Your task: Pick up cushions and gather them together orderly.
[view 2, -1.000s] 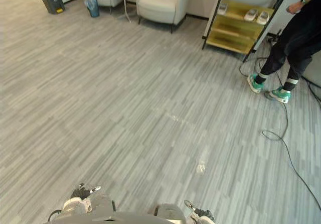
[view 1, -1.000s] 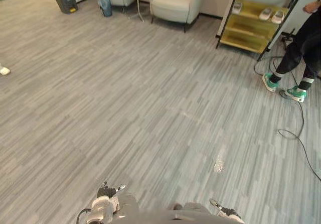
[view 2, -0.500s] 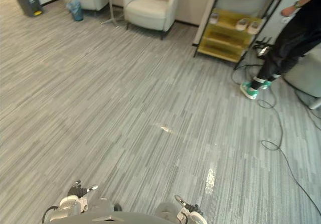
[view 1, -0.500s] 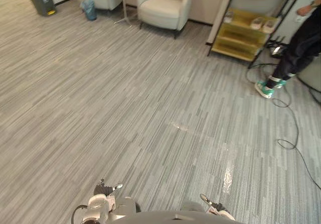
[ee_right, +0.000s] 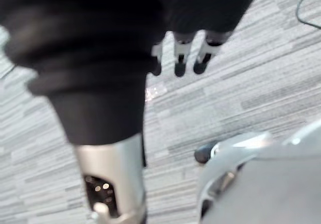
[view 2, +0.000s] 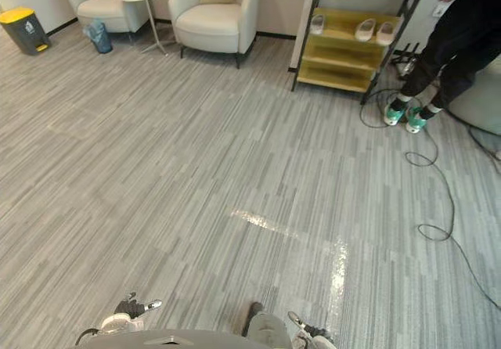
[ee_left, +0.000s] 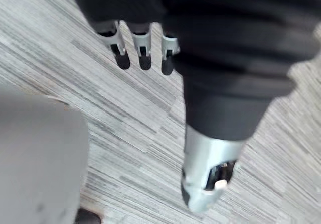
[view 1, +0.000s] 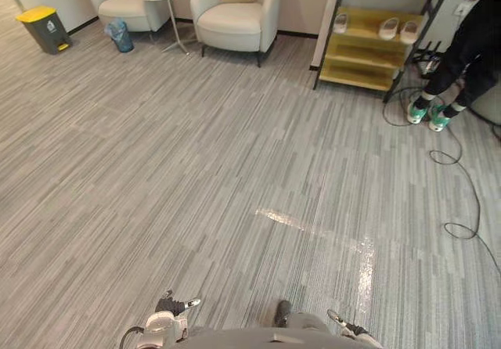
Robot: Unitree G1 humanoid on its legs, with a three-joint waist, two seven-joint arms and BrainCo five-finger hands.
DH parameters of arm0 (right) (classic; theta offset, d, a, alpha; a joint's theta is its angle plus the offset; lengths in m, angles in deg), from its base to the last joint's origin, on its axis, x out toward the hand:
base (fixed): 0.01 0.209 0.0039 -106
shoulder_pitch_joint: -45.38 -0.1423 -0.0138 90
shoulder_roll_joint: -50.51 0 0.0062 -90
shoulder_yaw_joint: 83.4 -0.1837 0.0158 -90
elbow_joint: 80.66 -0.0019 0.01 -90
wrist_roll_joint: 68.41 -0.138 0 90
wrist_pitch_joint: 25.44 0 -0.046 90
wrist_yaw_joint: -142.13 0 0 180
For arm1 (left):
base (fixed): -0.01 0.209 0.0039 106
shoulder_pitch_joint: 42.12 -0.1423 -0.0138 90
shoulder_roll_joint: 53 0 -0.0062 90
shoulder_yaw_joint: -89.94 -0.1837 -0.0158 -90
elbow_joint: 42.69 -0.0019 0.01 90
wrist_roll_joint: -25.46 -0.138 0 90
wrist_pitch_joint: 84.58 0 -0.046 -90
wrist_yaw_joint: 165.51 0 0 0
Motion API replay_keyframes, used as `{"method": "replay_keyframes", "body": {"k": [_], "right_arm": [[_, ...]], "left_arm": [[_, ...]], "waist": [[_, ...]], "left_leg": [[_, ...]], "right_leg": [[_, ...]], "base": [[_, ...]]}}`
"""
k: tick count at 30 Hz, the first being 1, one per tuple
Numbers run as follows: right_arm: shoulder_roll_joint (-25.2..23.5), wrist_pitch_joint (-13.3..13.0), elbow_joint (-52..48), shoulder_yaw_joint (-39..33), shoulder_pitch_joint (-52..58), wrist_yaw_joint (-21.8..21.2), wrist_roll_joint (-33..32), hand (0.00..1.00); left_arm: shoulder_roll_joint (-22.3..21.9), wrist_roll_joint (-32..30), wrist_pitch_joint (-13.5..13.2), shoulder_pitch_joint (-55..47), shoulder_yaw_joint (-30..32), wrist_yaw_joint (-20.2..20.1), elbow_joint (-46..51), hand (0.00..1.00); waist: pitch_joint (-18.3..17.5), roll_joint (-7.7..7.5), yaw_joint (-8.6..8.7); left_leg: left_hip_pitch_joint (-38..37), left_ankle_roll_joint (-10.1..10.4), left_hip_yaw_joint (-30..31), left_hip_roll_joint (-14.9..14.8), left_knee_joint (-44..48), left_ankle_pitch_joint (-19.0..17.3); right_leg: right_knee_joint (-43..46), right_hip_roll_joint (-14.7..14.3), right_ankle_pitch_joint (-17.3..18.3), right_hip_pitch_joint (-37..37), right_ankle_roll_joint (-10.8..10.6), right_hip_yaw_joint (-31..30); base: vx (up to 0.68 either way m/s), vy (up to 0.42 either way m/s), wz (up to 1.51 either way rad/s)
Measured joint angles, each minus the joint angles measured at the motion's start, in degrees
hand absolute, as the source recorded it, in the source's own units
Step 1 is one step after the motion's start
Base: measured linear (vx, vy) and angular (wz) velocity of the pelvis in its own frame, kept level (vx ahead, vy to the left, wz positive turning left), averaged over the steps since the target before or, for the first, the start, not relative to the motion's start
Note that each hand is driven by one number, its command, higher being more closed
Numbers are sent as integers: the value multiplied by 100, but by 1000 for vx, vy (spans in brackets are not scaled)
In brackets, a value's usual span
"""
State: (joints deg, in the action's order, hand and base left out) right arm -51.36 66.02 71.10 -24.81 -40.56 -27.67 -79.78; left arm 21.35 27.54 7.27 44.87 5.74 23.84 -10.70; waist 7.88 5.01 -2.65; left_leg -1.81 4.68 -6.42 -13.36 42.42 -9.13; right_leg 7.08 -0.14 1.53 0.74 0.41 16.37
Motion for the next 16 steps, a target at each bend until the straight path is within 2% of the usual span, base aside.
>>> {"method": "replay_keyframes", "body": {"k": [2, 3, 5, 6, 7, 8, 9, 10, 11, 12, 13, 14, 16], "right_arm": [[-4, -2, -3, -8, 19, 13, -32, 0], [-8, -2, -3, -11, 8, 18, -58, 0], [-17, 5, 4, -33, 2, 39, -61, 0], [-19, 7, 13, -33, -7, 40, -61, 0], [-19, 6, 37, -30, -77, 41, -60, 0], [-19, 6, 37, -30, -77, 41, -60, 0], [-14, 5, 4, -45, -97, 39, -63, 0], [-33, 3, -11, -72, -148, 41, -66, 0], [-78, 10, -12, -71, -148, 38, -72, 0], [-148, 29, 2, -74, -158, 35, -60, 0], [-157, 48, 6, -95, -140, 35, -56, 0], [-167, 67, -15, -98, -148, 33, -45, 0], [-162, 69, -45, -87, -128, 30, -2, 0]], "left_arm": [[-13, -3, -10, 11, -33, -22, 19, 0], [-22, -2, -12, 14, -29, -25, 38, 0], [-26, 1, -23, 26, 6, -28, 145, 0], [-25, 1, -24, 26, 25, -28, 185, 0], [-22, -1, -30, 11, -3, -24, 251, 0], [-22, -1, -30, 11, -3, -24, 251, 0], [-37, -3, -27, -14, -24, -23, 275, 0], [-46, 20, -37, -7, 31, -40, 233, 0], [-40, -2, -33, -22, 22, -24, 230, 0], [25, -8, -38, -6, 37, -23, 194, 0], [57, 4, -51, 7, 107, -28, 209, 0], [20, -2, -51, 11, 201, -27, 232, 0], [21, -8, -39, -45, 331, -19, 213, 0]], "waist": [[1, 3, -2], [3, 1, -7], [45, -23, -71], [53, -34, -101], [52, -28, -205], [52, -28, -205], [30, 104, -201], [2, 162, -238], [-33, 129, -216], [-59, -110, -221], [-7, -82, -242], [-9, -122, -254], [-7, -96, -262]], "left_leg": [[274, -45, 0, -113, 553, 183], [356, -69, -13, -121, 679, 144], [646, -34, -105, -62, 854, -337], [709, -13, -126, -5, 763, -513], [763, 32, -130, 217, -266, -777], [763, 32, -130, 217, -266, -777], [719, 112, -22, 291, -1625, -596], [619, 47, -69, 445, -2069, -479], [587, 48, -89, 551, -2271, -437], [475, -79, -111, 805, -2454, -304], [470, -139, -119, 890, -2415, -306], [391, -143, -117, 971, -2422, -308], [87, -154, -117, 1072, -2614, -302]], "right_leg": [[-199, -78, -25, -141, 44, -107], [-250, -84, -34, -163, 61, -155], [-432, -68, -104, -289, 152, -425], [-473, -21, -116, -332, 130, -503], [-482, 131, -120, -381, -70, -804], [-482, 131, -120, -381, -70, -804], [-459, 148, -107, -343, -257, -897], [-466, 215, -113, -305, -441, -1048], [-516, 288, -167, -297, -487, -1057], [-579, 434, -178, -314, -486, -1074], [-588, 521, -171, -338, -497, -1088], [-587, 601, -175, -411, -492, -1084], [-589, 688, -167, -585, -497, -1068]], "base": [[171, -33, -21], [153, 14, -18], [164, 64, -31], [213, 207, -78], [141, 173, -64], [148, 258, -79], [62, 205, -50], [100, 250, -49], [180, 218, -12], [240, 194, 15], [272, 232, 19], [183, 189, 8], [119, 118, -1]]}}
